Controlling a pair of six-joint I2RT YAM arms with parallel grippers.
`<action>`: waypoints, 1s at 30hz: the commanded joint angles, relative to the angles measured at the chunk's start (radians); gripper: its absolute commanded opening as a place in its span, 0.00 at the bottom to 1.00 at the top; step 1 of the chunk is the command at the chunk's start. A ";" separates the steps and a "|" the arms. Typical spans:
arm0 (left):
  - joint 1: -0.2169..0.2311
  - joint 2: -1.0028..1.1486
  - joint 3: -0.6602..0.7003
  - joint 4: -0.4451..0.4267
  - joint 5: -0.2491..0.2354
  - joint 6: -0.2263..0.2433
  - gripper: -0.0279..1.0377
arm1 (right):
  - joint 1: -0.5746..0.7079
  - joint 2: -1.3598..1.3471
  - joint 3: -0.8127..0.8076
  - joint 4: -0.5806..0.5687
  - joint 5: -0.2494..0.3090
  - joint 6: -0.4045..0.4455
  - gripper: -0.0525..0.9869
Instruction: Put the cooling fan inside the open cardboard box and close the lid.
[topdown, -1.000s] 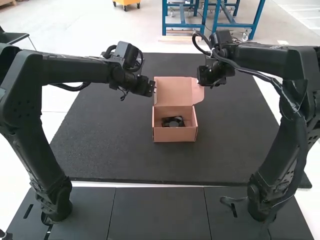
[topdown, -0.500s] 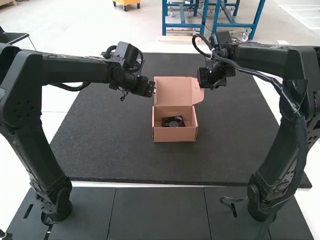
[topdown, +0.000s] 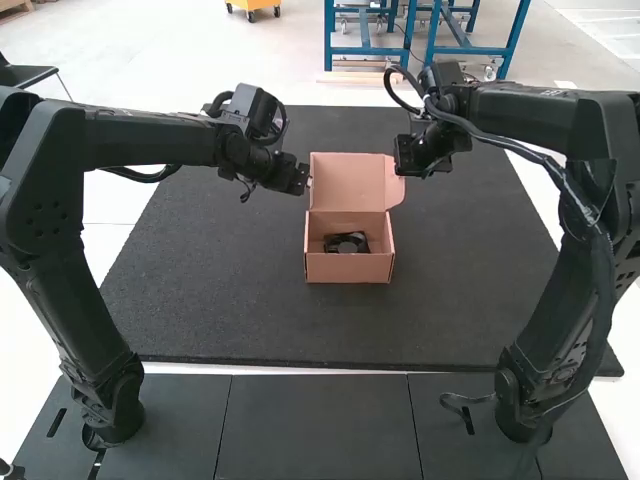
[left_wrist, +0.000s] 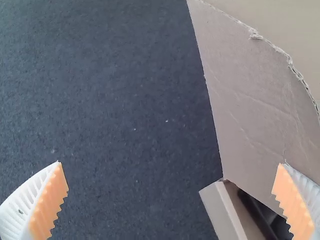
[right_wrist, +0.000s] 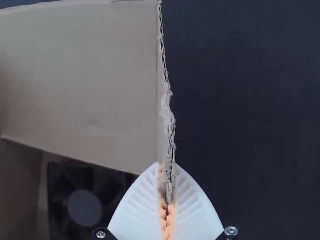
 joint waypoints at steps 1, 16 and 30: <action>-0.008 -0.034 0.048 0.001 0.012 -0.005 0.93 | -0.002 -0.033 0.028 -0.005 -0.005 -0.003 0.03; -0.008 -0.042 0.046 0.001 0.012 -0.003 0.93 | 0.038 -0.041 -0.007 -0.026 -0.050 -0.003 0.03; -0.022 -0.045 0.039 -0.033 0.013 0.006 0.93 | 0.055 -0.041 -0.038 -0.048 -0.057 -0.011 0.03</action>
